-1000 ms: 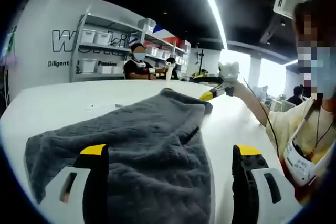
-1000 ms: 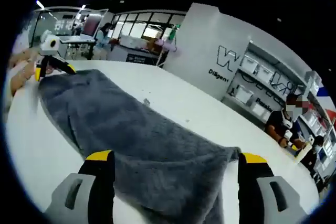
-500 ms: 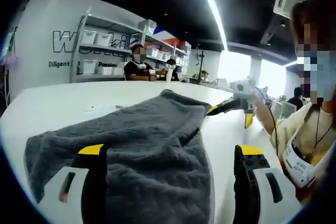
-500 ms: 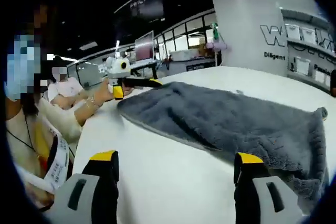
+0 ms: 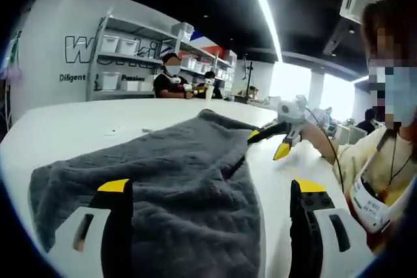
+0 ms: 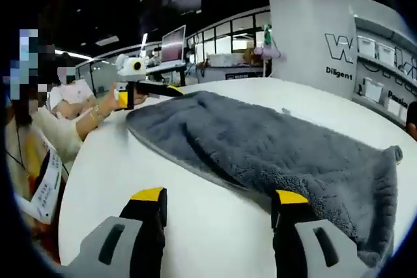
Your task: Fold the towel on the table until its edges align and the towel forms a compact rectangular stack.
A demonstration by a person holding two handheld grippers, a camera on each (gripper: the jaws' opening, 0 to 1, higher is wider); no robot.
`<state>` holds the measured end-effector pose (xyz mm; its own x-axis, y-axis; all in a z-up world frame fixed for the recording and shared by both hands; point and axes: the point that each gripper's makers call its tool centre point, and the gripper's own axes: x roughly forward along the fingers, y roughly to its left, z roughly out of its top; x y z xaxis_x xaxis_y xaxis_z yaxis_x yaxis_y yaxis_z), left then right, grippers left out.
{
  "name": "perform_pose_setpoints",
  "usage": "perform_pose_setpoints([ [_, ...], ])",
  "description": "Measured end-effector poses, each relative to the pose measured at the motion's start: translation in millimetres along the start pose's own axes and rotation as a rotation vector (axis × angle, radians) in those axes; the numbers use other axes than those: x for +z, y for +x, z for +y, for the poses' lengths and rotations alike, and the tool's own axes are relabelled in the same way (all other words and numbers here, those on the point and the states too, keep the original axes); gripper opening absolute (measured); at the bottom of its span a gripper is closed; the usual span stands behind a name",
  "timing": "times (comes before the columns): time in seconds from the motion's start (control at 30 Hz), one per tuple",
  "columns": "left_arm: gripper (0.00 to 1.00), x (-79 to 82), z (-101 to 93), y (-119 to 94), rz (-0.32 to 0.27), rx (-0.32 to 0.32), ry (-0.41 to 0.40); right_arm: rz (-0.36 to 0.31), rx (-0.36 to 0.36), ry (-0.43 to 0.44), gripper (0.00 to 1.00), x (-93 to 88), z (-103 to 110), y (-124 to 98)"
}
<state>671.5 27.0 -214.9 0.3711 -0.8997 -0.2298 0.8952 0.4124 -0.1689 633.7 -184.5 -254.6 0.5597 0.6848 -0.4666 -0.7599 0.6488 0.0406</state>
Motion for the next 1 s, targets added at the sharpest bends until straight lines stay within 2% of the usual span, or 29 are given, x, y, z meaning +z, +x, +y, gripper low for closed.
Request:
perform_pose_setpoints([
  [0.17, 0.98, -1.1, -0.6, 1, 0.003, -0.002, -0.002, 0.002, -0.051, -0.065, 0.65, 9.8, -13, 0],
  [0.4, 0.98, -3.3, -1.2, 1, 0.009, 0.002, 0.001, 0.088, -0.119, -0.181, 0.61, 7.4, -38, 12],
  [0.53, 0.98, -4.5, -1.9, 1, 0.012, 0.002, 0.0, 0.109, -0.153, -0.227, 0.54, 11.5, -49, 18],
  [0.67, 0.98, -5.5, -2.3, 2, 0.016, 0.0, -0.002, 0.157, -0.171, -0.272, 0.46, 7.7, -57, 26],
  [0.77, 0.97, -5.7, -2.2, 2, 0.018, 0.001, -0.002, 0.153, -0.18, -0.263, 0.35, 8.5, -64, 28],
  [0.97, 0.97, -6.0, -2.3, 2, 0.02, -0.003, -0.006, 0.13, -0.149, -0.211, 0.25, 5.2, -64, 33],
  [1.0, 0.97, -6.2, -2.3, 2, 0.021, -0.003, -0.006, 0.131, -0.149, -0.208, 0.2, 5.0, -64, 32],
])
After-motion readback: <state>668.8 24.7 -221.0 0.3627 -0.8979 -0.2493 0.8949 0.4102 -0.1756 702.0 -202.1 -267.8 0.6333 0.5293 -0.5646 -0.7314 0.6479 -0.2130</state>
